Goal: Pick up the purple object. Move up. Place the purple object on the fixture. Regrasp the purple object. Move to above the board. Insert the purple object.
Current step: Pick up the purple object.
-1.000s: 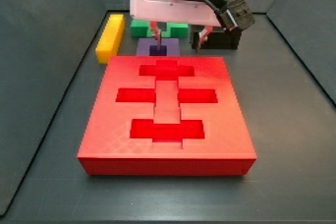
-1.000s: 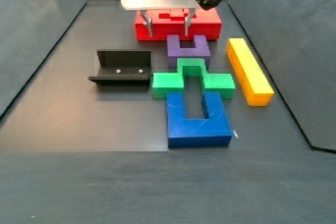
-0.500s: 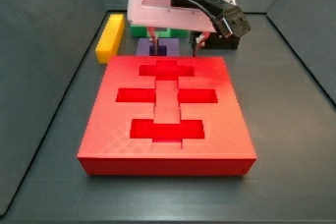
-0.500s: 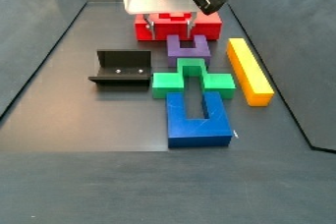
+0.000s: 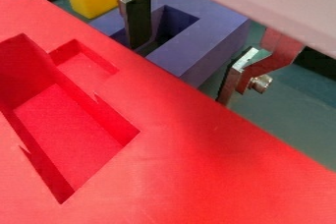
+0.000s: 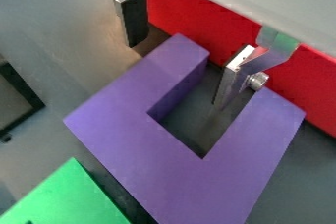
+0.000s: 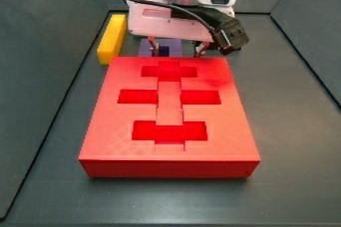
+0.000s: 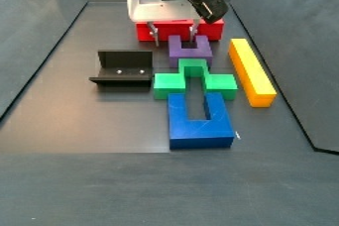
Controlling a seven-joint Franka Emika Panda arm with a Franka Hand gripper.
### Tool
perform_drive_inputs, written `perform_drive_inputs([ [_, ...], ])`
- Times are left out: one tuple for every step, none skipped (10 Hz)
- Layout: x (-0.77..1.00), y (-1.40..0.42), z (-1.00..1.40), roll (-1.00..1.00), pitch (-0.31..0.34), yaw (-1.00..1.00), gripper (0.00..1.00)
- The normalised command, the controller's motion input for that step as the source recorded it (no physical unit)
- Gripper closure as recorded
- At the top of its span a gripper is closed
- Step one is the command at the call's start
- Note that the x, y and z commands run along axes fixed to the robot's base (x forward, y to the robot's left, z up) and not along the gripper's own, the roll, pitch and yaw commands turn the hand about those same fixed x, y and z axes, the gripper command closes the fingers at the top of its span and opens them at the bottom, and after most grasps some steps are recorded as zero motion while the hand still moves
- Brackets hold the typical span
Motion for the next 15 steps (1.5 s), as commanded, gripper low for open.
perform_drive_inputs([
  [-0.04,0.0,0.0,0.0,0.0,0.0,0.0],
  [-0.03,-0.05,-0.02,0.0,0.0,0.0,0.0],
  [-0.07,-0.08,-0.17,-0.02,0.0,0.0,0.0],
  [0.0,0.0,0.0,0.0,0.0,0.0,1.0],
  [0.0,0.0,0.0,0.0,0.0,0.0,1.0],
  [0.0,0.0,0.0,0.0,0.0,0.0,1.0],
  [0.0,0.0,0.0,0.0,0.0,0.0,1.0],
  [0.0,0.0,0.0,0.0,0.0,0.0,1.0],
  [0.0,0.0,0.0,0.0,0.0,0.0,1.0],
  [0.0,0.0,0.0,0.0,0.0,0.0,1.0],
  [0.0,0.0,0.0,0.0,0.0,0.0,1.0],
  [0.0,0.0,0.0,0.0,0.0,0.0,1.0],
  [0.0,0.0,0.0,0.0,0.0,0.0,1.0],
  [0.0,0.0,0.0,0.0,0.0,0.0,1.0],
  [0.0,0.0,0.0,0.0,0.0,0.0,1.0],
])
